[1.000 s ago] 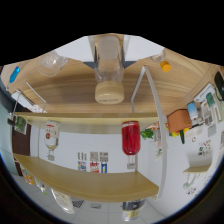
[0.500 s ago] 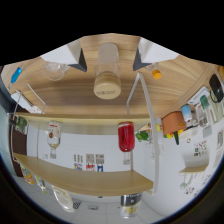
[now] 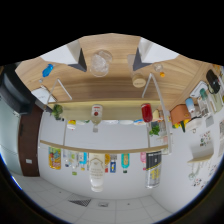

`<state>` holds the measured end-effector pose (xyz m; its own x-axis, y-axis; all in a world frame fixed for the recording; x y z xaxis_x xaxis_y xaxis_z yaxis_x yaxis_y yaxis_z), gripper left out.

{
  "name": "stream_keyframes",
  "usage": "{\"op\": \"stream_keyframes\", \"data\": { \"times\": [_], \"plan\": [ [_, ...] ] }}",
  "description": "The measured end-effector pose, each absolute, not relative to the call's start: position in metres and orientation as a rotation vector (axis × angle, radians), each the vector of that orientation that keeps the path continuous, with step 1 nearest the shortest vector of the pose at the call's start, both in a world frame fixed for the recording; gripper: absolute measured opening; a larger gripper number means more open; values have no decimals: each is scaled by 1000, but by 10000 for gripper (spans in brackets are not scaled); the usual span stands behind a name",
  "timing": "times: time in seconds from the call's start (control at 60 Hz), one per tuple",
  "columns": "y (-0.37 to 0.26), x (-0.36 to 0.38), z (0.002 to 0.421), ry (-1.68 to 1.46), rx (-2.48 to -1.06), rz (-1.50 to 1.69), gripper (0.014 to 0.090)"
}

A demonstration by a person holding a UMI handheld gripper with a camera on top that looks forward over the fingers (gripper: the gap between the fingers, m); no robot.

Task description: Make me a cup of Mount Fuji.

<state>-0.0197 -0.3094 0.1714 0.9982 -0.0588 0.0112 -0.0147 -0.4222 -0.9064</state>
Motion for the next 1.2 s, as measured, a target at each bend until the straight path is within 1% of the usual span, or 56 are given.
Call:
{"op": "stream_keyframes", "data": {
  "times": [0.083,0.2,0.367,0.45,0.533,0.683,0.783,0.817,0.933,1.033,1.2],
  "plan": [
    [-314,4,190,77,-2012,-77,867],
    [-297,20,250,97,-1936,-42,859],
    [-248,31,336,90,-1841,-24,859],
    [-220,30,368,90,-1791,5,860],
    [-193,26,391,88,-1751,28,857],
    [-147,27,403,87,-1729,30,855],
    [-121,27,405,76,-1723,24,823],
    [-114,28,405,79,-1722,18,795],
    [-96,30,404,86,-1735,10,653],
    [-92,38,403,111,-1745,-20,508],
    [-96,36,403,100,-1761,6,488]
  ]
}}
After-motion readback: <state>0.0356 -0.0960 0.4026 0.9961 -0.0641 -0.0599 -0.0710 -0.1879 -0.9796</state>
